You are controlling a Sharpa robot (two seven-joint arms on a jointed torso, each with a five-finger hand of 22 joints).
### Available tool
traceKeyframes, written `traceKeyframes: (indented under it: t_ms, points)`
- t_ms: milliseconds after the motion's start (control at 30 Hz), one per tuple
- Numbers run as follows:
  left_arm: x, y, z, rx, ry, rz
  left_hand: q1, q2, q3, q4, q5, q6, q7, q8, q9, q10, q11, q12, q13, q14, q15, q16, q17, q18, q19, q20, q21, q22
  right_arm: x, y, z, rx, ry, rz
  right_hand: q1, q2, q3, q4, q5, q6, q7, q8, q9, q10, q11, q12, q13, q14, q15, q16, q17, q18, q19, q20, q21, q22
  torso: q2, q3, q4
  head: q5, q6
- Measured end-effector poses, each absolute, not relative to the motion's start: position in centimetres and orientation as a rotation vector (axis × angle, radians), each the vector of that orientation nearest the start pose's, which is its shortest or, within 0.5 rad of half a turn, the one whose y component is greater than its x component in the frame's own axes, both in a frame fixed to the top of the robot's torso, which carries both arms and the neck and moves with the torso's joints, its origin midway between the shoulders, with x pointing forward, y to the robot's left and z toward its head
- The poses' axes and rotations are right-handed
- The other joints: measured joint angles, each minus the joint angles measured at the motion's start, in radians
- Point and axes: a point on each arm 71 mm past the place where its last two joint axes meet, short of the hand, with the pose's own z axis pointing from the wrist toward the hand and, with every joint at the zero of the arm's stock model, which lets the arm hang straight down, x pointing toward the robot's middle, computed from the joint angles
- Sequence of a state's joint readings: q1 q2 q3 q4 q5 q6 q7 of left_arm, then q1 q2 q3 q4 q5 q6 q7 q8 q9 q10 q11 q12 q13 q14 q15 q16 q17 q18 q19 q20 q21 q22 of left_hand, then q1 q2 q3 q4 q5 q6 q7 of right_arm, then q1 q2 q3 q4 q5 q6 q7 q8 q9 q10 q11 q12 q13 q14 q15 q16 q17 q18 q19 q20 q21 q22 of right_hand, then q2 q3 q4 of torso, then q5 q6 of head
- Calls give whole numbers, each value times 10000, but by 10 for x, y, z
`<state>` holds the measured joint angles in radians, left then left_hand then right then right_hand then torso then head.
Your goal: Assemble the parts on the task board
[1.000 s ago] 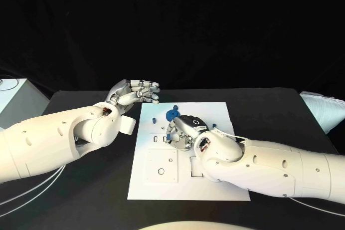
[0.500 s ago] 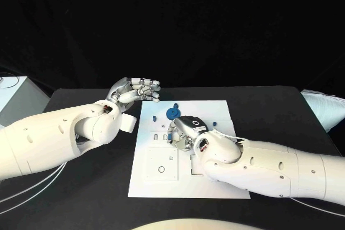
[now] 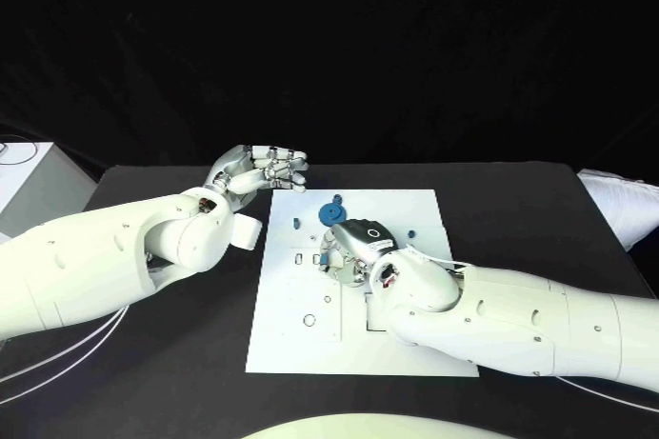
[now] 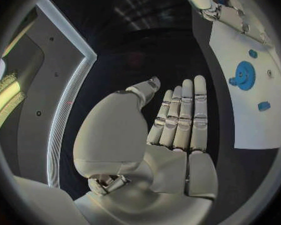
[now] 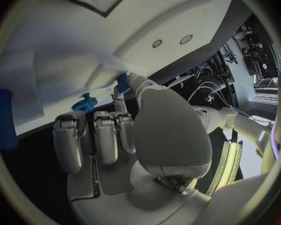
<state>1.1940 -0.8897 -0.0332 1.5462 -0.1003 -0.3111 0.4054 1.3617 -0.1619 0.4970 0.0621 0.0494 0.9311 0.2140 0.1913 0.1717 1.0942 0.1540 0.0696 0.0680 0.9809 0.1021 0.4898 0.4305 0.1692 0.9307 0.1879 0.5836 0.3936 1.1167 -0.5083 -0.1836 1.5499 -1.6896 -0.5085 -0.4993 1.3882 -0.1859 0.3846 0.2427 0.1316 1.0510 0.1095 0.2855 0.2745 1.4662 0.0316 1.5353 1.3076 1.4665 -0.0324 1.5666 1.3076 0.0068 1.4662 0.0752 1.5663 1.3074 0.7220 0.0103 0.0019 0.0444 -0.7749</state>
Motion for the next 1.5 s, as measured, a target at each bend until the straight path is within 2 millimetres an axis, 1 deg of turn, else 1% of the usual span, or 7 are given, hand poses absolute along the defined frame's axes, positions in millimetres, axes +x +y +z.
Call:
traceKeyframes:
  t_ms: [167, 367, 833, 1200, 1333, 1433, 1500]
  points:
    - [485, 225, -174, -10075, 14180, -15177, 0, 0, 0, 0, 0, 0, 0, 0, 0, 0, 0, 0, 0, 0, 0, 0, 14, 0, 0, 0, 0, 17, 422, -46, -247, -2093, 16387, 6340, -117, -117, 0, 0, 2, -46, -27, -2, 8, 0, 0, -51, 0, 0, 0, 0, -1, 0, 0, 0, 0, 0, 1, 0, 0, -5, -22]
    - [485, 225, -174, -10074, 14192, -15172, 0, 0, 0, 0, 0, 0, 0, 0, 0, 0, 0, 0, 0, 0, 0, 0, 15, 0, 1, 0, 0, 19, 423, -46, -248, -2109, 16389, 6296, -277, -276, -155, 121, 27, -354, 126, -36, -41, 0, 0, -162, -1, 0, 0, 0, 0, -1, 0, 0, -59, 0, 2, 3, 6, -12, -36]
    - [485, 225, -174, -10069, 14219, -15163, 0, 0, 0, 0, 0, 0, 0, 0, 0, 0, 0, 0, 0, 0, 0, 40, 13, 1, 0, 0, 39, 33, 423, -47, -250, -2116, 16447, 6228, -453, -452, -651, 394, -175, -702, 240, -134, -173, 0, 146, -391, -2, -1, 75, 0, -1, 0, -1, 6, -194, -2, 1, 10, 0, -50, -94]
    - [485, 225, -175, -10035, 14288, -15133, 0, 0, 28, -28, 0, 0, 0, 0, 0, -1, 0, 0, 0, 0, 0, 138, 62, 0, -72, -3, 203, 138, 421, -48, -248, -2032, 16359, 6334, -736, -391, -1977, 498, -631, -1424, 472, -539, -443, -193, 419, -1190, -3, -1, 253, -39, -2, 0, -18, 202, -658, 6, -3, 7, 2, -55, -100]
    - [486, 226, -175, -9968, 14368, -15036, -160, -76, 27, -27, 0, -2, 0, -55, -4, 4, -1, 5, 5, 154, -75, 571, 254, -1, -70, -3, 624, 405, 417, -51, -245, -1961, 16288, 6494, -842, -286, -3082, 520, -386, -1462, 502, -614, -520, -210, 435, -1190, -3, -1, 253, -78, -2, 0, 17, 237, -743, 6, -9, 6, 6, -47, -85]
    - [486, 227, -176, -9821, 14551, -14850, -672, -268, -271, 271, 0, -129, -55, -52, -18, 435, -116, 553, 216, 462, -239, 1669, 843, -1, 171, -125, 1311, 848, 412, -55, -239, -1877, 16166, 6662, -842, -286, -3480, 524, -232, -1470, 509, -614, -531, -211, 435, -1190, -3, -37, 289, -78, -2, 0, 18, 237, -743, 5, -25, 10, -3, -33, -62]
    - [487, 227, -177, -9699, 14738, -14678, -817, -317, -405, 405, 0, -9, -175, 224, 101, 743, -309, 1191, 550, 745, -418, 2706, 1410, -3, 426, -277, 1887, 1204, 411, -59, -233, -1824, 16023, 6751, -840, -284, -3593, 528, -84, -1470, 510, -614, -550, -210, 435, -1190, -3, -37, 289, -78, -2, 0, 18, 237, -743, 5, -39, 12, -12, -22, -41]
